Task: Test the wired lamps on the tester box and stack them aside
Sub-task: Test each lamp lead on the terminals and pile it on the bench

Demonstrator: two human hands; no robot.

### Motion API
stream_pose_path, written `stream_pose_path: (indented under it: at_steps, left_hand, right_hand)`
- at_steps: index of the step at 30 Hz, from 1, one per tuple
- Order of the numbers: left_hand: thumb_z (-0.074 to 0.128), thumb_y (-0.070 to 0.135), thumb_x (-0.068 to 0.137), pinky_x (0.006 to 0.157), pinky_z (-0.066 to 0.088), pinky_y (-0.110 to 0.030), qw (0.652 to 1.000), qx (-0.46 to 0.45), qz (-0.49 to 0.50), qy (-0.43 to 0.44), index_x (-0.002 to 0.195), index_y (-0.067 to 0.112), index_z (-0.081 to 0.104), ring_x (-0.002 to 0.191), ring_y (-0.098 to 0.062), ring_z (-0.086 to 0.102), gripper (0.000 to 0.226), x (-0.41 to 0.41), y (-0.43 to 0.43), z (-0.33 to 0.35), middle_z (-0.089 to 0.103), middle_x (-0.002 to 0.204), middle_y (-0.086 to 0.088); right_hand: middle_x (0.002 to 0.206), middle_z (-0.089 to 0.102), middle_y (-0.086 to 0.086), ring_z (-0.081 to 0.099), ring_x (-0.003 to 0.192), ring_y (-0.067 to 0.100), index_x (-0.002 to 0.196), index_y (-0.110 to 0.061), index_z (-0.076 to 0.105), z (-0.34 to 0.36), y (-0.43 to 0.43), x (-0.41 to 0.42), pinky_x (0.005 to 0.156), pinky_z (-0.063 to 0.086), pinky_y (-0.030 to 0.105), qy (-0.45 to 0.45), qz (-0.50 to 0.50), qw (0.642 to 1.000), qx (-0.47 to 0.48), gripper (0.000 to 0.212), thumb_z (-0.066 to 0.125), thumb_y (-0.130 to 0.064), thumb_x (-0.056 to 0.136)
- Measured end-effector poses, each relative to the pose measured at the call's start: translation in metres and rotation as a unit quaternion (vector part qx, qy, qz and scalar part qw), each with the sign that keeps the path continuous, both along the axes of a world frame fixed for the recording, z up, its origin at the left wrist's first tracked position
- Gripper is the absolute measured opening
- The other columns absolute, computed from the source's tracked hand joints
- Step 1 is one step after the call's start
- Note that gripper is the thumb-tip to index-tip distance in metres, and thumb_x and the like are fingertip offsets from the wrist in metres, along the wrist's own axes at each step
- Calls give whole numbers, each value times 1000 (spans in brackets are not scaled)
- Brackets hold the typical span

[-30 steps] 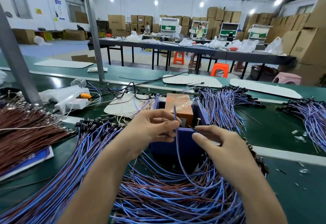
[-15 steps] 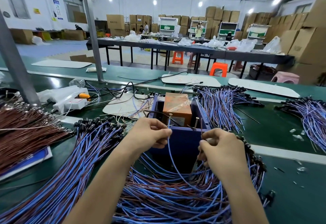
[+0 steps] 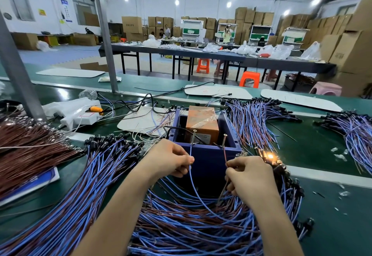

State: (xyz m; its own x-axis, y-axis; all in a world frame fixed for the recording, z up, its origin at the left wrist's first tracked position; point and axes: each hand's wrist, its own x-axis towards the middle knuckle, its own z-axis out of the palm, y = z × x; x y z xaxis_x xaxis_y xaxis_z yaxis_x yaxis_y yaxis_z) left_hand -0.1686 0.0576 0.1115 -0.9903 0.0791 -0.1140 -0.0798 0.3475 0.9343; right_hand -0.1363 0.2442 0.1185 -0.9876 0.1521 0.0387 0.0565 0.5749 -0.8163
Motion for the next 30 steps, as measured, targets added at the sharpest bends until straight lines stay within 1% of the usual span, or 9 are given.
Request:
stream_pose_path:
  at_steps: [9,12,15,18,20,22,25,28,30]
  left_hand:
    - [67,12,88,53,50,-18,1000,-1,-14,6,75,5,70,54,-8,62,15,0,0,0,68,64,-4]
    - [67,14,87,56,50,-18,998,22,-67,5,82,4,71,57,-10,63,12,5,-4,8,71,68,-5]
    - [61,10,91,61,53,-18,993,30,-117,1,91,8,73,66,-10,66,12,11,-21,21,75,82,-7]
    - [50,-5,92,61,54,-18,999,2,12,49,89,11,73,65,-8,66,28,9,-51,27,75,84,-7]
    - [50,-10,91,65,54,-22,987,-68,122,73,87,11,72,63,-10,64,31,4,-73,21,74,83,-8]
    - [56,-4,89,78,54,-31,963,-200,171,55,91,12,73,76,-17,65,24,-5,-87,10,73,88,-7]
    - [59,8,89,85,47,-25,923,-360,138,-16,97,16,75,95,-23,64,20,-15,-87,-11,71,104,-8]
    - [50,7,90,87,48,-30,896,-426,107,-72,103,3,69,104,-29,61,23,-23,-77,-27,66,115,-16]
    - [44,7,91,82,47,-33,879,-461,86,-89,85,2,58,98,-31,59,16,-24,-72,-29,62,120,-19]
  right_hand:
    - [67,68,3,59,43,6,94,-13,70,-1,2,0,55,54,21,9,23,1000,7,18,58,-1,87]
    - [66,69,2,58,47,4,88,-20,71,5,2,5,48,47,16,-6,94,994,-57,19,61,-4,87]
    - [77,72,-4,64,66,4,85,-32,76,9,1,10,57,49,16,-21,209,973,-99,16,66,-19,87]
    - [91,70,-22,64,84,-2,93,-44,72,9,-2,12,74,54,21,-28,267,961,-71,13,64,-35,88]
    - [93,69,-25,64,86,-3,94,-45,71,8,-3,12,82,53,25,-22,269,961,-67,13,63,-37,88]
    - [92,70,-23,65,87,-1,94,-46,71,8,-4,12,84,54,28,-19,267,961,-71,13,63,-37,88]
    - [92,70,-19,65,88,2,92,-50,70,7,-3,12,83,55,27,-22,267,961,-77,15,63,-38,88]
    - [92,70,-17,66,86,3,92,-50,70,6,-1,11,81,56,25,-20,268,960,-83,16,62,-37,89]
    - [91,71,-16,67,85,3,92,-49,70,5,0,10,79,56,24,-18,271,958,-89,16,63,-35,89]
